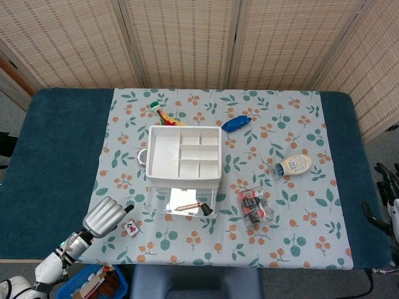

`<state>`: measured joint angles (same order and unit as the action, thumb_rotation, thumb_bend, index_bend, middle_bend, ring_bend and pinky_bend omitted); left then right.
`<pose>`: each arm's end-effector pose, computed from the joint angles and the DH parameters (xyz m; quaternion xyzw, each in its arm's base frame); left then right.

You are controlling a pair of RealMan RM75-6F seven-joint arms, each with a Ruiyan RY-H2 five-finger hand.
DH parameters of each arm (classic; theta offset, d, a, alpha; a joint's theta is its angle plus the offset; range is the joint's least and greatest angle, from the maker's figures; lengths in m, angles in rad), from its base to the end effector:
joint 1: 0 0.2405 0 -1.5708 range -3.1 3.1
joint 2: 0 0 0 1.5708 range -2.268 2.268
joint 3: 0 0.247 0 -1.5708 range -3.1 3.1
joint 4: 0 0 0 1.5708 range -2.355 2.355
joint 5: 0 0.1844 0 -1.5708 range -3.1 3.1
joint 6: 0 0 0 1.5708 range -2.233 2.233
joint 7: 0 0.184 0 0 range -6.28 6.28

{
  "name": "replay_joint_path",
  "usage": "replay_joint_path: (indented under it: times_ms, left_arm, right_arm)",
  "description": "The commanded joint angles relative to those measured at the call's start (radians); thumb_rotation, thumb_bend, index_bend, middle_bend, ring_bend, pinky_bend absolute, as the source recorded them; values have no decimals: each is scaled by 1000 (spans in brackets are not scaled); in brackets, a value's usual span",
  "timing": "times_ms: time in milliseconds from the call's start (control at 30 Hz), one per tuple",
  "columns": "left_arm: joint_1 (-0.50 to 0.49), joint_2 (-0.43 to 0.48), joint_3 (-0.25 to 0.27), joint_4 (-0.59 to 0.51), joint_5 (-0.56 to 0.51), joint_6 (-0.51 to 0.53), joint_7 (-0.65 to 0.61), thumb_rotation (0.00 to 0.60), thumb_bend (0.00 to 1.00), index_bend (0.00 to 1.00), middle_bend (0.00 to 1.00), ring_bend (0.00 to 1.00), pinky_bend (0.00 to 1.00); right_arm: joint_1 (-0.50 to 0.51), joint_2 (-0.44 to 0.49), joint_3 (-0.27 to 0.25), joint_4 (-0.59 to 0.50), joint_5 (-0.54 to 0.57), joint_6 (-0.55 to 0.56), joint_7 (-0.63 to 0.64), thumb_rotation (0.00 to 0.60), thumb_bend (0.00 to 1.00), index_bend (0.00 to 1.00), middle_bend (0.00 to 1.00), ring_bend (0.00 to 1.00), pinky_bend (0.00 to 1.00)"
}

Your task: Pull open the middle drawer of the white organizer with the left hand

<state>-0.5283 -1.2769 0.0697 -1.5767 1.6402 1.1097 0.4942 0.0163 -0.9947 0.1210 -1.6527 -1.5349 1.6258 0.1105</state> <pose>-0.1894 0.2790 0.0432 -0.8559 -0.1372 -0.2771 0.4145 -0.2795 -0.2079 0.2444 0.5494 -0.3393 0.4500 0.6169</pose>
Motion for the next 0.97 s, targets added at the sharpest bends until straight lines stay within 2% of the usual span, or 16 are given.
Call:
replay_joint_path:
  times_ms: [33,200,300,400,467,567,700,800,967]
  left_arm:
    - [51,16,-35,1,-92,51,-22,600,88,389,966,997,1000]
    - [117,38,-67,14,-211,106,-37,600,88,395,916,939,1000]
    - [162,64,-90,-24,-303,133,-79,600,88,391,844,843,1000]
    - [197,105,-110,-85,-367,152,-144,600,87,371,728,719,996]
    - [221,119,-119,-109,-376,194,-156,600,86,360,680,669,958]
    - [251,122,-118,-140,-374,249,-131,600,85,351,666,619,869]
    - [278,126,-115,-192,-377,292,-98,600,84,343,656,600,797]
    - [306,103,-125,-205,-363,349,-123,600,84,341,654,599,780]
    - [342,32,-135,-138,-301,446,-156,600,84,342,652,597,778]
  right_arm:
    - [-1,1,-3,3,12,-11,8,600,371,0,172,73,145]
    - [1,6,-16,10,32,-51,21,600,371,0,172,73,145]
    - [5,1,-28,20,35,-79,32,600,380,0,172,73,145]
    - [6,-14,-43,36,31,-99,56,600,387,0,172,73,145]
    - [3,-28,-53,48,31,-107,63,600,388,0,172,73,145]
    - [-5,-45,-64,54,28,-104,54,600,388,0,172,73,145]
    - [-14,-57,-75,54,26,-101,45,600,388,0,172,73,145]
    - [-14,-56,-84,50,26,-117,55,600,390,0,172,73,145]
    - [-4,-49,-88,43,16,-134,81,600,391,0,172,73,145]
